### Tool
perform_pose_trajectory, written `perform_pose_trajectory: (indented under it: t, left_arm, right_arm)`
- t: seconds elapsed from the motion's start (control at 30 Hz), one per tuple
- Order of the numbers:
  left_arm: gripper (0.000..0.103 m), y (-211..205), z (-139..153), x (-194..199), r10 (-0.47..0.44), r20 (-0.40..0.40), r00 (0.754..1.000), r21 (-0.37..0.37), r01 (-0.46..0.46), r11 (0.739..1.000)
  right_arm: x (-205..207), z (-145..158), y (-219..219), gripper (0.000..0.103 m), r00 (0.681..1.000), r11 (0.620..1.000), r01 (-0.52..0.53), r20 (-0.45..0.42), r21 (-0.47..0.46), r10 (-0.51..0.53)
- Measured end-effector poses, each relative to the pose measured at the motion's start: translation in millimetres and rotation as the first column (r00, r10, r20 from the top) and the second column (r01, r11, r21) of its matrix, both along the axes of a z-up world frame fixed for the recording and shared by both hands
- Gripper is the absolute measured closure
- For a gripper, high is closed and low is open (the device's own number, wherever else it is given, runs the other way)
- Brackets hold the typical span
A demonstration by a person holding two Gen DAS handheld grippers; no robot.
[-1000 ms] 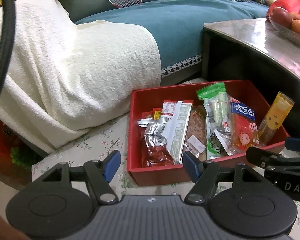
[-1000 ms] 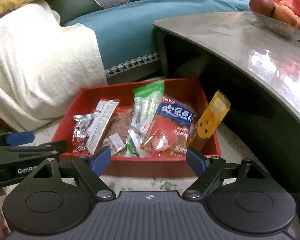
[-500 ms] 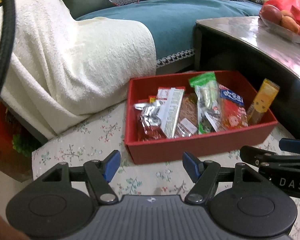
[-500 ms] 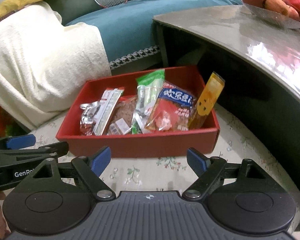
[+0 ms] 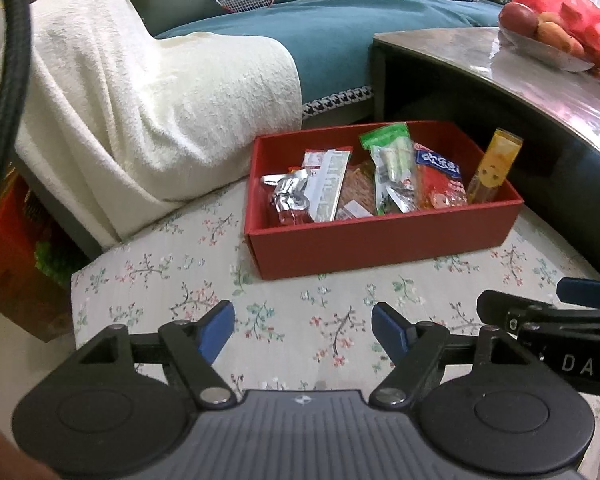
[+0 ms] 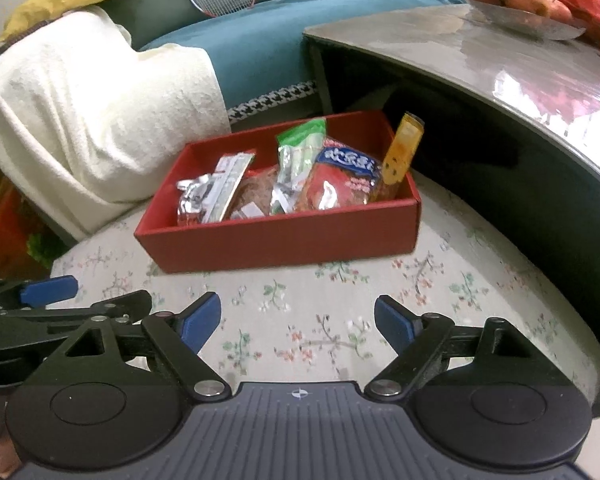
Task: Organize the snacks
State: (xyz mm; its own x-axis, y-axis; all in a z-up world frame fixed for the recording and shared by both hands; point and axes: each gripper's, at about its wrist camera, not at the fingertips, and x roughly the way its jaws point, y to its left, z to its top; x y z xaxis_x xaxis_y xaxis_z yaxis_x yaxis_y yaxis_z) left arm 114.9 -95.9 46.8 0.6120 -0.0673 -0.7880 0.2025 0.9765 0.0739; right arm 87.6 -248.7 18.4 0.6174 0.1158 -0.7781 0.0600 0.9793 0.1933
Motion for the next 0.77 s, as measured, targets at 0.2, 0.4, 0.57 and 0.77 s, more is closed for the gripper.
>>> perform_pose_trajectory:
  t: [0.2,0.4,0.57,0.77]
  left_arm:
    - [0.033,5,6,-18,-0.012,0.028,1.000,-0.012,0.013,1.000]
    - [0.030,9,8,-27,-0.005,0.040,0.999,-0.017,0.006,1.000]
    - [0.029,10,8,-29,0.000,0.045,0.999,-0.015,0.001,1.000]
    - [0.027,9,7,-29,0.002,0.045,0.999,-0.011,-0.001,1.000]
  right_arm:
    - [-20,-2,1,0.015,1.000,1.000,-0.004,-0.012,0.007,0.004]
    - [-30,2,2,0.015,1.000,1.000,-0.014,0.000,0.014,0.014]
    - [-33,3,2,0.014,1.000,1.000,-0.019,0.001,0.019,0.019]
    - [-32,2,2,0.012,1.000,1.000,-0.015,0.002,0.019,0.015]
